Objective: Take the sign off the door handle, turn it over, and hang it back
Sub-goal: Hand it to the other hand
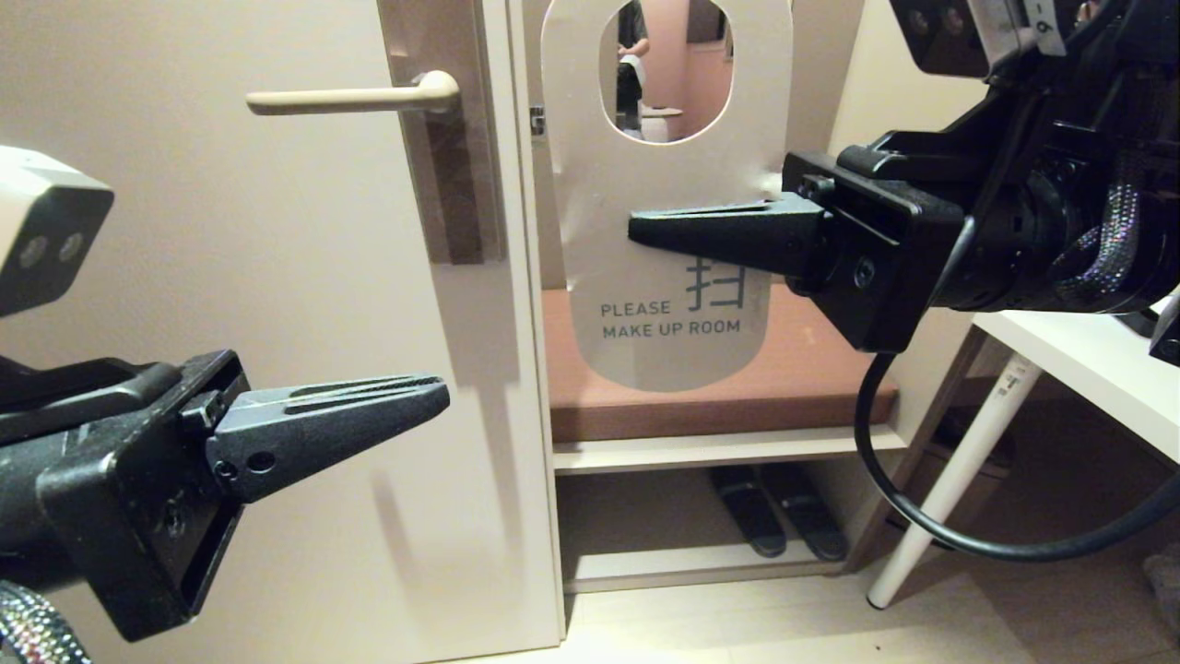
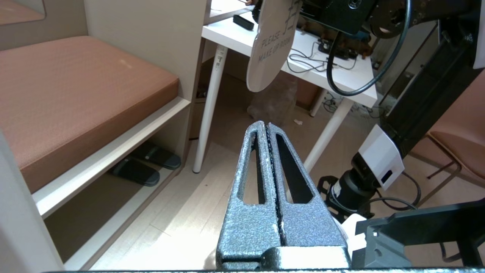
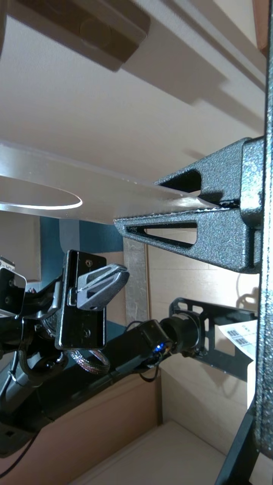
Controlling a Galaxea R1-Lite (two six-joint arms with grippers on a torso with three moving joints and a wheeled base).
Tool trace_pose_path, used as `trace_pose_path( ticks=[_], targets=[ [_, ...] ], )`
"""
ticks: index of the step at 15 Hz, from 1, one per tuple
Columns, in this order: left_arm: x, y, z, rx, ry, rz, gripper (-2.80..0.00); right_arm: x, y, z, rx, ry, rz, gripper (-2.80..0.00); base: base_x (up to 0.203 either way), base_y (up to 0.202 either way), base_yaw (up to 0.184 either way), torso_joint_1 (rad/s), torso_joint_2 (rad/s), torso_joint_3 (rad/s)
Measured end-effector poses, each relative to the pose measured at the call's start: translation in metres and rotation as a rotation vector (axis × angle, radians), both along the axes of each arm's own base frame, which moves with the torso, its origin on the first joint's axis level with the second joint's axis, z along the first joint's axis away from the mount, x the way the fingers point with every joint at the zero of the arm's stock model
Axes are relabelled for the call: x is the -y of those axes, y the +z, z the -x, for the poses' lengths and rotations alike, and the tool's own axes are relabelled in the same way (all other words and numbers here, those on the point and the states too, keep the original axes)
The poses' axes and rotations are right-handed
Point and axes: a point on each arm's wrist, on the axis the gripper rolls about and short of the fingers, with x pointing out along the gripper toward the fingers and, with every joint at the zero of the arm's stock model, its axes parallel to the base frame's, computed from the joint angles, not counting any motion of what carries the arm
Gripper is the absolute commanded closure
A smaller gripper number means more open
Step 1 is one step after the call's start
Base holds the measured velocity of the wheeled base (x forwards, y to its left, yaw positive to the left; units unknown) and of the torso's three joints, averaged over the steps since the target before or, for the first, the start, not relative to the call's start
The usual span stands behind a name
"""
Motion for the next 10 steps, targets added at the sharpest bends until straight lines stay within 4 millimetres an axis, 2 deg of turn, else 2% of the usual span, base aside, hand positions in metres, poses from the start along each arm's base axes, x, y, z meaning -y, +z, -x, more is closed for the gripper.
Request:
trace_pose_path(
  ticks=[10],
  targets=[
    [0.010,-0.003,-0.012,0.073,-0.012,-0.030,-2.80,-0.007,0.003,0.004,0.008,0.027,-0.007,0.00,0.000,0.000,0.000,0.000,0.00,0.000]
  ],
)
